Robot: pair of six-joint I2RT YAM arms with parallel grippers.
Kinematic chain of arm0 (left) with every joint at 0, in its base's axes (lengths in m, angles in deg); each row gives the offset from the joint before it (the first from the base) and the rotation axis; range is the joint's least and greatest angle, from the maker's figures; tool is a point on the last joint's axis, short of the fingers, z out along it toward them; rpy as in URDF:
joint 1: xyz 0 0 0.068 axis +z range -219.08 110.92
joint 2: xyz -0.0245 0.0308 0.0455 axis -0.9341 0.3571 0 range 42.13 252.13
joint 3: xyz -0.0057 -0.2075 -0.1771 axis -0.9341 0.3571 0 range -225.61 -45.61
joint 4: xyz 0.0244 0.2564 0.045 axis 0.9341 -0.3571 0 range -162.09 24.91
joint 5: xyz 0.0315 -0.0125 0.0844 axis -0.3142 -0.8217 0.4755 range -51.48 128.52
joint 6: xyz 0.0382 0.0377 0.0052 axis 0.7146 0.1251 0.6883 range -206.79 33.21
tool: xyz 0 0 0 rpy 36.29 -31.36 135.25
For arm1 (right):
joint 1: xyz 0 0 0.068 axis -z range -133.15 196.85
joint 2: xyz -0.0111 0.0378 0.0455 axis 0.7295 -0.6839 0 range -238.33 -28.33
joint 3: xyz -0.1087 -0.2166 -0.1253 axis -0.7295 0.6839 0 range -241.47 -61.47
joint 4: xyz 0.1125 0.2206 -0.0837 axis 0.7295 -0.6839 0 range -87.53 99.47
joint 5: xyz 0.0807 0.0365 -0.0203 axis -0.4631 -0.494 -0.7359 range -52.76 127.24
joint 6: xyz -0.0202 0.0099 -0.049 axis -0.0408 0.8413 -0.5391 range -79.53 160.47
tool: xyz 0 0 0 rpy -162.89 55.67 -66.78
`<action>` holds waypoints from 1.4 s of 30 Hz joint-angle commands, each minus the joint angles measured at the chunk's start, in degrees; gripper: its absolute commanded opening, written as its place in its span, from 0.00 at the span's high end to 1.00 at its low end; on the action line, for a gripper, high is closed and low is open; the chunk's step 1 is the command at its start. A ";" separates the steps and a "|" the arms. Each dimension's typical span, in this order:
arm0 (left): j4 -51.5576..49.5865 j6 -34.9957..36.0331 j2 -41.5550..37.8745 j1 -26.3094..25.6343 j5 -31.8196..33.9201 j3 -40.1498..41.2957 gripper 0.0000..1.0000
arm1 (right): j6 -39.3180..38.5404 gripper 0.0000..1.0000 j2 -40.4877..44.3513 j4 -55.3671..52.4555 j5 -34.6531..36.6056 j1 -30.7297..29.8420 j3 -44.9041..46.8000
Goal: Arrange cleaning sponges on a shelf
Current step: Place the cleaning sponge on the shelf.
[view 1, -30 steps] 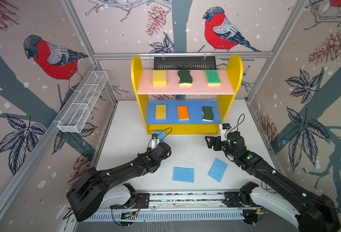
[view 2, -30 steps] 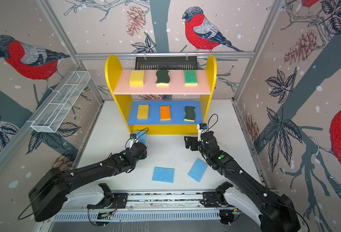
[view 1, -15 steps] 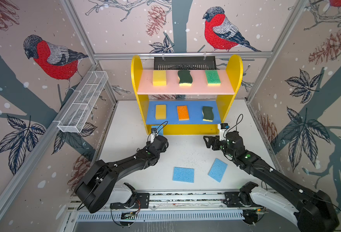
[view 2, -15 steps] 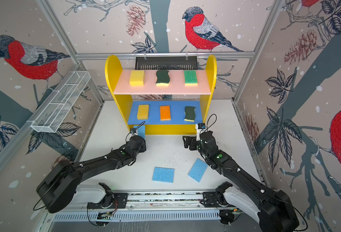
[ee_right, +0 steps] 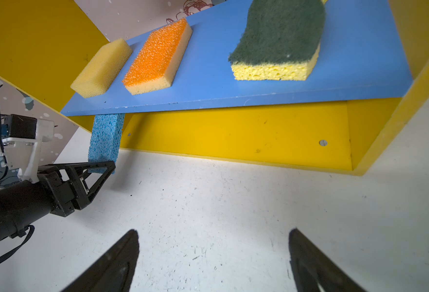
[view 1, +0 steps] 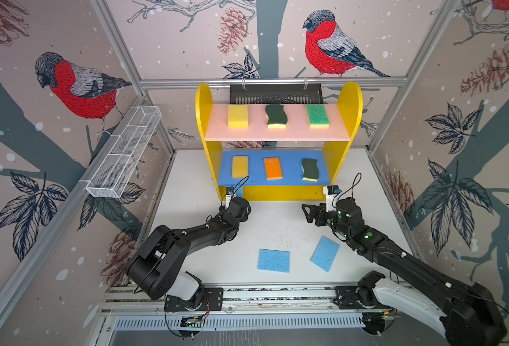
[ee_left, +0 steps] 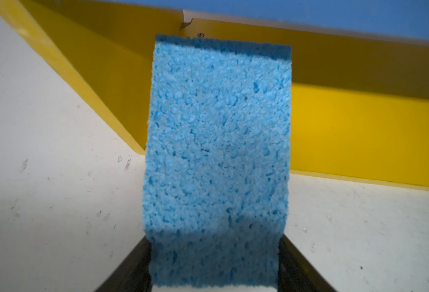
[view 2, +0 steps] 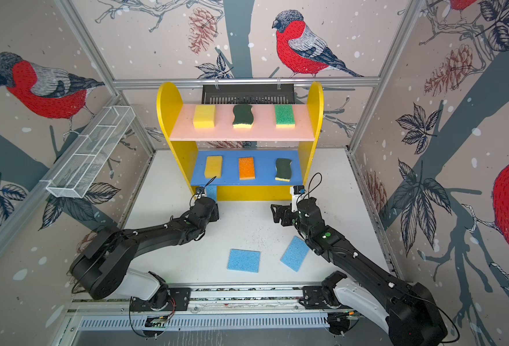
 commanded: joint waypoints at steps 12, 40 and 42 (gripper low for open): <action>9.70 2.70 4.89 0.96 -0.89 -0.62 0.32 | 1.26 0.08 -1.12 3.71 -1.08 -0.13 1.17; 7.33 3.10 14.33 3.31 2.19 -8.66 0.32 | 2.23 0.08 -3.97 6.36 -4.17 -0.17 1.31; 7.54 3.29 14.63 3.59 1.55 -8.64 0.32 | 2.41 0.08 -3.95 6.40 -4.32 -0.22 1.42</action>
